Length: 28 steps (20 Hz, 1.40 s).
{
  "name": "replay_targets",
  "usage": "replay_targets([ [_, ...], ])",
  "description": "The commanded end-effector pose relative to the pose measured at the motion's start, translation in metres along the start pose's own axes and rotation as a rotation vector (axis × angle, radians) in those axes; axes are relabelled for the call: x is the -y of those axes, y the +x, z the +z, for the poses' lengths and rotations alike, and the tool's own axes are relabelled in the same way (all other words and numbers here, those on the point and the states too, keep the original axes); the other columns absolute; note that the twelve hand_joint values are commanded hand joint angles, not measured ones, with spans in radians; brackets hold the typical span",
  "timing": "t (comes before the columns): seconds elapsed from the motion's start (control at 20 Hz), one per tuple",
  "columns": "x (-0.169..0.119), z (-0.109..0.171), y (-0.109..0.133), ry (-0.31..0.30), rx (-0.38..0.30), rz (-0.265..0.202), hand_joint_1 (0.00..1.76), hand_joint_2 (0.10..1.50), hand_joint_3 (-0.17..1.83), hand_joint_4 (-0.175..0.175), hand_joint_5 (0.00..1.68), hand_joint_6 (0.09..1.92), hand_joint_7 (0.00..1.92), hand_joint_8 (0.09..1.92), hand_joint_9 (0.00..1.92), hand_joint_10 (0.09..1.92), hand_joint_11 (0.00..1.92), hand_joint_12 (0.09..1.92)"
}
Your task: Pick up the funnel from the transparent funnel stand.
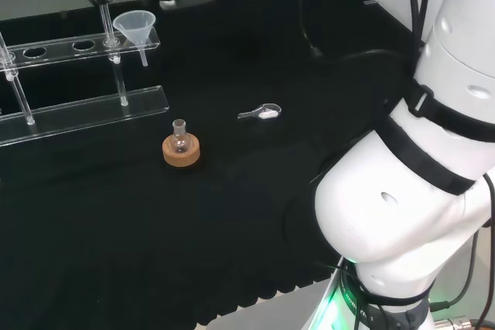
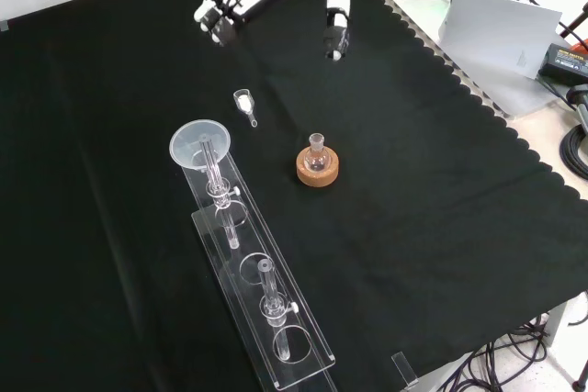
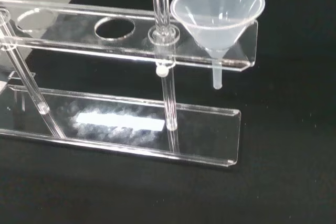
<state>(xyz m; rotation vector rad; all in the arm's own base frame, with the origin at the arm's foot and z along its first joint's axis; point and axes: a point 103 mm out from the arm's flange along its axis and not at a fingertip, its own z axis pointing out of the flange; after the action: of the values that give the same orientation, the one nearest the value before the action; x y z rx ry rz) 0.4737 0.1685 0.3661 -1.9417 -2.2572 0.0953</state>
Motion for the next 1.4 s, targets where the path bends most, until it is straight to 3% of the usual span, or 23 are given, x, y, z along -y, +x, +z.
replay_targets([
  [0.05,-0.012,0.022,-0.005,0.050,-0.023,0.048,0.31,0.76,0.01,0.001,0.00,0.09,0.00,0.09,0.00,0.09,0.00,0.65],
  [0.4,-0.043,0.034,-0.020,0.068,-0.038,0.119,0.34,0.77,0.01,-0.001,0.00,0.09,0.00,0.09,0.00,0.09,0.00,0.68],
  [0.55,-0.054,0.035,-0.025,0.043,-0.059,0.150,0.35,0.77,0.01,-0.002,0.00,0.09,0.00,0.09,0.00,0.09,0.00,0.69],
  [0.6,-0.056,0.035,-0.026,0.023,-0.075,0.157,0.35,0.77,0.01,-0.003,0.00,0.09,0.00,0.09,0.00,0.09,0.00,0.64],
  [0.75,-0.062,0.032,-0.028,-0.023,-0.101,0.171,0.36,0.78,0.01,-0.005,0.00,0.09,0.00,0.09,0.00,0.09,0.00,0.14],
  [0.8,-0.064,0.032,-0.029,-0.027,-0.105,0.172,0.36,0.78,0.01,-0.006,0.00,0.09,0.00,0.09,0.00,0.09,0.00,0.09],
  [1.4,-0.095,0.036,-0.026,-0.015,-0.087,0.176,0.36,0.74,-0.01,0.002,0.00,0.09,0.00,0.09,0.00,0.09,0.00,0.09],
])
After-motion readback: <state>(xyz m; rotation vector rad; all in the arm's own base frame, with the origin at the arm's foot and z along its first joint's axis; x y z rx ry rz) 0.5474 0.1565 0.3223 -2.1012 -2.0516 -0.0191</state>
